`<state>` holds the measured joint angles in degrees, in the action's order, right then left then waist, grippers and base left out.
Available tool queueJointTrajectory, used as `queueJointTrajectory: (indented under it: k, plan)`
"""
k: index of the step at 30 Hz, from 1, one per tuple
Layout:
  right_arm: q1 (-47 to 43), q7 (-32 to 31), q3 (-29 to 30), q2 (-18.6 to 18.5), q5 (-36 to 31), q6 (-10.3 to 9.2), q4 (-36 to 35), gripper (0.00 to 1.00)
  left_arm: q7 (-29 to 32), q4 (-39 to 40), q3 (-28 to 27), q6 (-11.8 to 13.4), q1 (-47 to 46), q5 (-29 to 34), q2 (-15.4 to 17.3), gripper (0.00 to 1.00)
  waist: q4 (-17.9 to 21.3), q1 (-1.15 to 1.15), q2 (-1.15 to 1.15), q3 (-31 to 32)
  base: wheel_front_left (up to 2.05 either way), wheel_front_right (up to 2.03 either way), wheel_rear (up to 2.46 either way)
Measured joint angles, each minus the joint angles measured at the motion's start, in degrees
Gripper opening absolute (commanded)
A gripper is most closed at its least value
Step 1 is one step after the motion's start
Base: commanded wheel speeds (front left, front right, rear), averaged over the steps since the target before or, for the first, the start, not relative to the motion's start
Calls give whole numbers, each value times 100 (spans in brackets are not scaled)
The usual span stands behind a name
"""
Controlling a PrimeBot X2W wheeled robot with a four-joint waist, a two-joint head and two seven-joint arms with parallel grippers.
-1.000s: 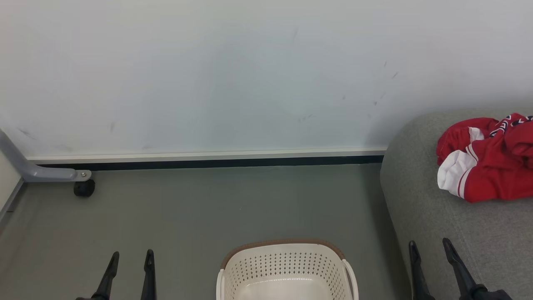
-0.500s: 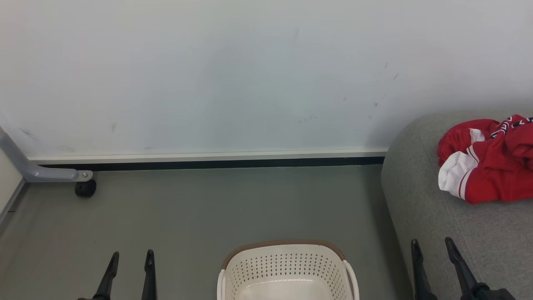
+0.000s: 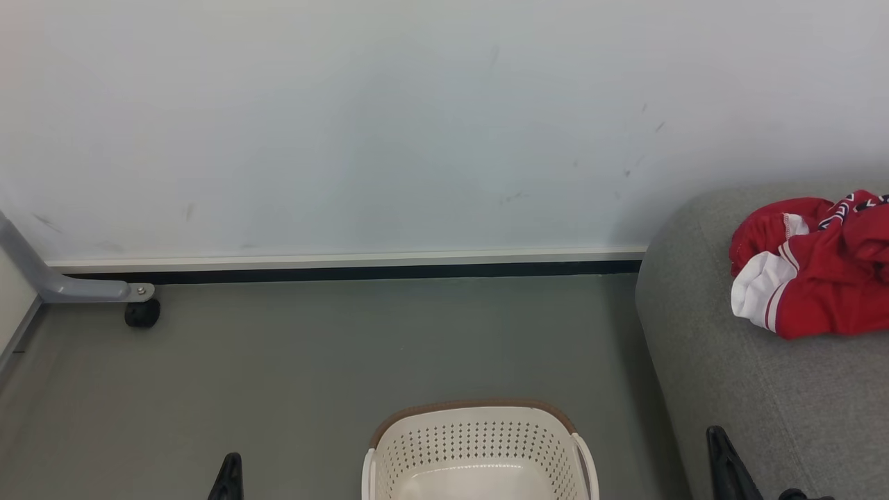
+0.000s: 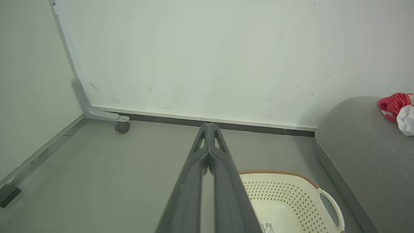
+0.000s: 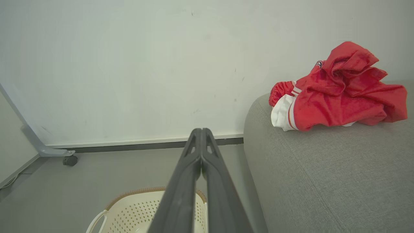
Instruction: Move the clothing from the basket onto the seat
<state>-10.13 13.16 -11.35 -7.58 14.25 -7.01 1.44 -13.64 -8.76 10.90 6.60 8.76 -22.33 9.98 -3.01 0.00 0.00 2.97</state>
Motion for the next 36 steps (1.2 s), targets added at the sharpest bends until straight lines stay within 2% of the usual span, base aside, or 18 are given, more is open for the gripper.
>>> queueJointTrajectory:
  k: [36]
  plan:
    - [524, -790, 743, 197, 2952, 509, 568, 0, 808, -302, -632, -500, -421, -2636, -280, 0, 118, 1, 0, -120, 0, 0, 0]
